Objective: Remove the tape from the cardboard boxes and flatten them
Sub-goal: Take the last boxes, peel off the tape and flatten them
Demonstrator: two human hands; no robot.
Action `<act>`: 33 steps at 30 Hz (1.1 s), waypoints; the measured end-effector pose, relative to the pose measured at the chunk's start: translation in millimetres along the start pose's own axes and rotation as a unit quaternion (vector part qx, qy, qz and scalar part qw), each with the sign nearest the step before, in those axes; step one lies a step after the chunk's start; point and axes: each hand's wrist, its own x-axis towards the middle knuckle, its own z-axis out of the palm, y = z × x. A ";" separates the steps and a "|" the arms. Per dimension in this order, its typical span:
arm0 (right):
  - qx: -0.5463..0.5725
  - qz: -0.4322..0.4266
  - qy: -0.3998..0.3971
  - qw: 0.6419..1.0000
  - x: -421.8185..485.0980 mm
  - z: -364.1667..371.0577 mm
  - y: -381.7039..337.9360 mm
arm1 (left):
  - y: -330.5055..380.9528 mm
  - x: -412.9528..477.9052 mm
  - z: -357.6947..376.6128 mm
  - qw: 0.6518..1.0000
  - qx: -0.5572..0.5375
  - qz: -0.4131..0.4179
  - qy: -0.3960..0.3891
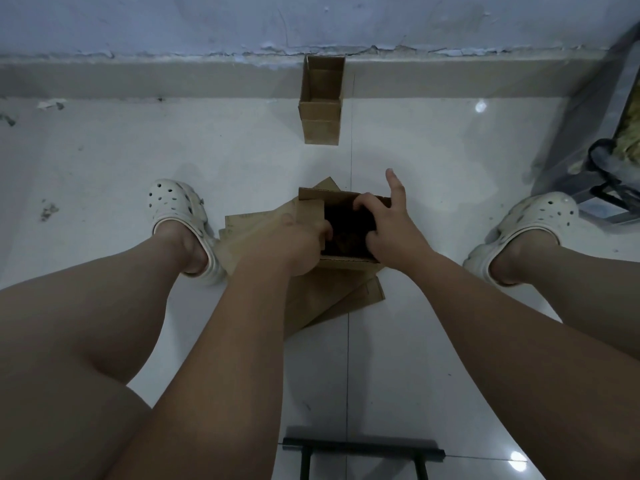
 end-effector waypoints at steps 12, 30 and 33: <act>0.193 0.079 0.106 0.972 1.2 -61.8 -14.7 | -14.7 -16.7 -6.5 0.953 -0.196 -0.046 0.227; 0.163 -0.018 0.153 0.974 -28.2 -46.7 -43.7 | -7.0 -17.1 25.8 0.638 -0.734 -0.114 0.203; 0.160 -0.041 0.147 0.975 -29.1 -42.5 -52.5 | -10.1 -16.8 35.3 0.716 -0.675 -0.098 0.146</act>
